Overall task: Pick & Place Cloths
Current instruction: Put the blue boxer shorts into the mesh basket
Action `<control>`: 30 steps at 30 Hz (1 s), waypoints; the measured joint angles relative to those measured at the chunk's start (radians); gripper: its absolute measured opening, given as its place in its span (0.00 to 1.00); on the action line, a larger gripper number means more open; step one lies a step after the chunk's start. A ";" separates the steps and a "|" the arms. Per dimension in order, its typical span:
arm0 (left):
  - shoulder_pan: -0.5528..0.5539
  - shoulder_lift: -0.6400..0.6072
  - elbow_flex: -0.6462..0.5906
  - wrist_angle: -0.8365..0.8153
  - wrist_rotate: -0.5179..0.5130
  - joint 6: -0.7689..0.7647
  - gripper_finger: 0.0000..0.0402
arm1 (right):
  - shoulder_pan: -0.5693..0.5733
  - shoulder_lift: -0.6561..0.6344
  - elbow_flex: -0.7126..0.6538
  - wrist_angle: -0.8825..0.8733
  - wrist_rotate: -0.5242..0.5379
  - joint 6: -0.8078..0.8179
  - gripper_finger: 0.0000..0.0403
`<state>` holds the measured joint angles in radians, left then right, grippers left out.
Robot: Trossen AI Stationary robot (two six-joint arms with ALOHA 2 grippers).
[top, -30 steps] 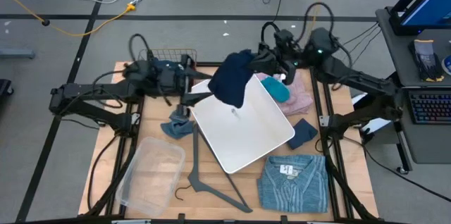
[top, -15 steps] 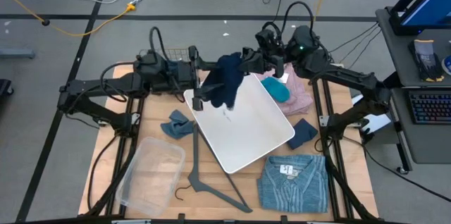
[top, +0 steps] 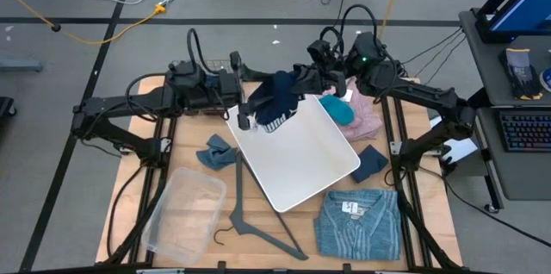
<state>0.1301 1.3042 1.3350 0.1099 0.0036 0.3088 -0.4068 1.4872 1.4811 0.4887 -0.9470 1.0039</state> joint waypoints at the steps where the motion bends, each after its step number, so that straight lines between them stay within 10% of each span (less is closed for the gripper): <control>1: 0.000 0.003 0.000 0.003 0.000 -0.003 0.63 | 0.000 0.001 0.000 -0.002 0.000 -0.001 0.00; 22: 0.001 0.091 -0.002 0.107 0.081 -0.019 0.71 | 0.030 0.047 0.001 0.001 -0.026 0.025 0.00; 30: 0.003 0.090 -0.002 0.099 0.109 -0.016 0.49 | 0.042 0.048 0.001 -0.004 -0.010 0.028 0.00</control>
<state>0.1333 1.3941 1.3331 0.2089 0.1125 0.2932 -0.3653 1.5356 1.4822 0.4843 -0.9571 1.0317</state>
